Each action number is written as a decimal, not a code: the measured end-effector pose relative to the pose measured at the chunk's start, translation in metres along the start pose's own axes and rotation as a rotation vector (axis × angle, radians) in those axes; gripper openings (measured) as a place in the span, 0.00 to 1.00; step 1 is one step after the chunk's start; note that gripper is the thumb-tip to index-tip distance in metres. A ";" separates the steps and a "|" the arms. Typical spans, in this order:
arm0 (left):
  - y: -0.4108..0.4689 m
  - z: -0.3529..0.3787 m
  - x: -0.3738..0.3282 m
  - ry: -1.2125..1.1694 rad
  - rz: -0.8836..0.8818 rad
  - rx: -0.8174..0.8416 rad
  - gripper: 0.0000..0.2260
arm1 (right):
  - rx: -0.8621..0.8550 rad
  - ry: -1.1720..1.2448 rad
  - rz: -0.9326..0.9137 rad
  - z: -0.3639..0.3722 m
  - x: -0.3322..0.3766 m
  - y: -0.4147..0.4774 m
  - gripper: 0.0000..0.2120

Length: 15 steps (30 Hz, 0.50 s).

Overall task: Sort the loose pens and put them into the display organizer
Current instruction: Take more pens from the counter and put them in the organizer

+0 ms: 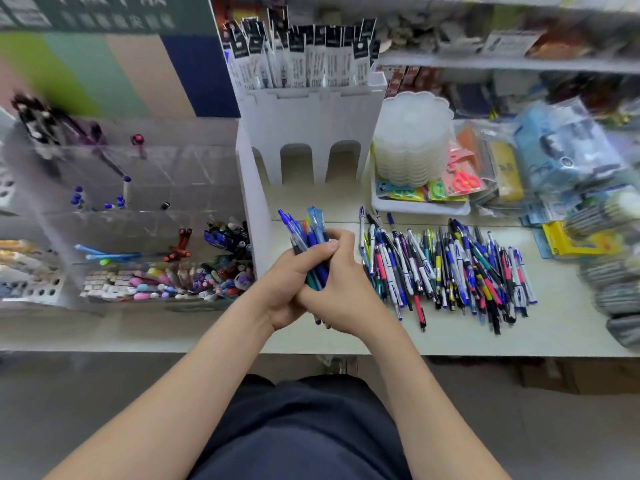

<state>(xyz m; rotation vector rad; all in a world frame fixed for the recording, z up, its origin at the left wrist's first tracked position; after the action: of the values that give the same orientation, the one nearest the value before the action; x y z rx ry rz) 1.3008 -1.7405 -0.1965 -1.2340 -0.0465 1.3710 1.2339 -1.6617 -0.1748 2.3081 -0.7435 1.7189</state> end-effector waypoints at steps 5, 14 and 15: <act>-0.031 -0.035 -0.019 -0.012 -0.003 0.062 0.09 | -0.040 0.052 0.008 0.036 0.031 -0.006 0.18; -0.090 -0.119 -0.037 0.211 0.029 0.139 0.12 | -0.262 -0.002 0.040 0.112 0.069 0.018 0.22; -0.095 -0.129 -0.040 0.237 0.030 0.143 0.12 | -0.258 0.033 0.048 0.123 0.073 0.021 0.24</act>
<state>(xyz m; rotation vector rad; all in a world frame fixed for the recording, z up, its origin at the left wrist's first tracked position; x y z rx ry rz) 1.4393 -1.8241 -0.1650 -1.2715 0.2328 1.2240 1.3437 -1.7520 -0.1492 2.1009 -0.9590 1.5703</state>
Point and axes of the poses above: each hand's wrist, its own y-axis towards the middle knuckle, its own z-axis out of the palm, x = y × z, the point moved 4 cm from there along y, towards the middle knuckle, and after that the axes turned 10 degrees about -z, right-handed, at the moved point
